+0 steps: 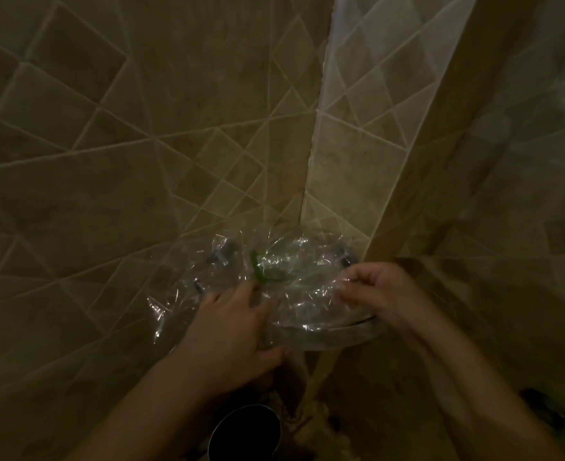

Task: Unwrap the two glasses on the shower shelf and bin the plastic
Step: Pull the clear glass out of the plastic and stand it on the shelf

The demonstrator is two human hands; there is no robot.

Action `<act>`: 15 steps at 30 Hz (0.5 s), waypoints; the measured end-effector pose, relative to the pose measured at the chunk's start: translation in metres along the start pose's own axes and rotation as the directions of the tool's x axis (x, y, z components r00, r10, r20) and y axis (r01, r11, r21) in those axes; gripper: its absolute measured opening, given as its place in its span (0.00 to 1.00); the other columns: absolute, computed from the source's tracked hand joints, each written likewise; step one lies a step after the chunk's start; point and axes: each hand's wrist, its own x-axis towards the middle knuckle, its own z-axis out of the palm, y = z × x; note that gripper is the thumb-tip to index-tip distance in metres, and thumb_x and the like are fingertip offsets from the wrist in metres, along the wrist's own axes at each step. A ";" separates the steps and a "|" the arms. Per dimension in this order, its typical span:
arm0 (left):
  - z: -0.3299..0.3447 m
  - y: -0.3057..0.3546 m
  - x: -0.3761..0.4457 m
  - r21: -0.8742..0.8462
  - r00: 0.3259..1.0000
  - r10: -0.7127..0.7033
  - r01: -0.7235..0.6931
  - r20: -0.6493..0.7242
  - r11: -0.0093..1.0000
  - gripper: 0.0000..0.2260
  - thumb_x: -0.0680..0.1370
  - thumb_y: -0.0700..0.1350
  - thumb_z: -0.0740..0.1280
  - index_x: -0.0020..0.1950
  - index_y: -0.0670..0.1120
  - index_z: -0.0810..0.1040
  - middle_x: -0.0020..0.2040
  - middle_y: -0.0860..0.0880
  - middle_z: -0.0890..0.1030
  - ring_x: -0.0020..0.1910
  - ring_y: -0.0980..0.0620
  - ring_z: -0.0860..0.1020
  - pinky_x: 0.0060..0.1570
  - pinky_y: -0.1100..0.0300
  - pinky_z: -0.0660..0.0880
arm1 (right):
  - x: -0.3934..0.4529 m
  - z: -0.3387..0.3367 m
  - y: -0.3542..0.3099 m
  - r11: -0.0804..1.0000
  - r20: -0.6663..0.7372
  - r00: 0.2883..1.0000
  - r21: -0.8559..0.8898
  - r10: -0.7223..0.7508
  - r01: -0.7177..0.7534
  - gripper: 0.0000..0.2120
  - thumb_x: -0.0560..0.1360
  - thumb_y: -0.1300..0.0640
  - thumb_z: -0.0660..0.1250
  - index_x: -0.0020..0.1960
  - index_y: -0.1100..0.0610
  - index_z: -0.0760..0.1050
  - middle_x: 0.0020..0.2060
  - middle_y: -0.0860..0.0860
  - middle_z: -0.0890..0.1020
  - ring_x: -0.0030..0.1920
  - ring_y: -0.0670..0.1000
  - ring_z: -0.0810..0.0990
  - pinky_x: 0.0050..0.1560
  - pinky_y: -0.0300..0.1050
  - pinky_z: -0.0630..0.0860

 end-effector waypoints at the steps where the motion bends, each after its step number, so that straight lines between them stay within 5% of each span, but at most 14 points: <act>1: 0.000 -0.001 0.000 -0.001 1.000 0.005 -0.005 0.009 1.000 0.35 0.68 0.72 0.53 0.73 0.60 0.61 0.70 0.48 0.65 0.67 0.48 0.67 0.66 0.49 0.59 | 0.000 0.000 -0.002 1.000 -0.029 1.000 0.004 0.002 -0.002 0.08 0.72 0.65 0.70 0.35 0.58 0.81 0.27 0.47 0.82 0.30 0.43 0.77 0.33 0.34 0.71; 4: -0.005 -0.004 -0.002 -0.037 0.999 0.012 -0.011 0.032 0.999 0.35 0.68 0.73 0.52 0.73 0.60 0.60 0.74 0.51 0.62 0.69 0.49 0.66 0.68 0.49 0.57 | -0.008 -0.016 -0.017 1.000 -0.134 0.991 -0.014 -0.006 0.004 0.08 0.72 0.66 0.69 0.36 0.57 0.81 0.30 0.53 0.83 0.34 0.47 0.79 0.39 0.42 0.73; 7: -0.017 -0.006 -0.004 -0.182 0.997 0.038 -0.026 0.063 0.983 0.38 0.68 0.74 0.53 0.75 0.59 0.56 0.75 0.56 0.61 0.70 0.54 0.64 0.69 0.55 0.59 | -0.023 -0.046 -0.043 0.961 -0.210 0.959 -0.238 -0.192 0.140 0.07 0.72 0.60 0.70 0.38 0.51 0.82 0.34 0.49 0.84 0.35 0.42 0.79 0.37 0.36 0.74; 11: -0.060 -0.010 0.002 -0.455 0.994 0.003 -0.052 -0.109 0.889 0.31 0.70 0.67 0.61 0.70 0.58 0.67 0.65 0.61 0.74 0.62 0.66 0.71 0.59 0.66 0.70 | -0.028 -0.072 -0.090 0.631 -0.008 0.866 -0.688 -0.499 0.357 0.10 0.72 0.46 0.64 0.42 0.49 0.80 0.31 0.48 0.79 0.36 0.47 0.75 0.36 0.43 0.71; 15: -0.110 -0.007 0.036 -0.550 0.940 -0.046 -0.157 -0.337 0.821 0.29 0.69 0.67 0.62 0.67 0.57 0.71 0.55 0.64 0.77 0.56 0.69 0.74 0.50 0.72 0.73 | 0.003 -0.059 -0.113 0.376 0.198 0.764 -0.778 -0.614 0.504 0.07 0.72 0.56 0.66 0.41 0.57 0.81 0.31 0.51 0.81 0.35 0.55 0.77 0.42 0.44 0.68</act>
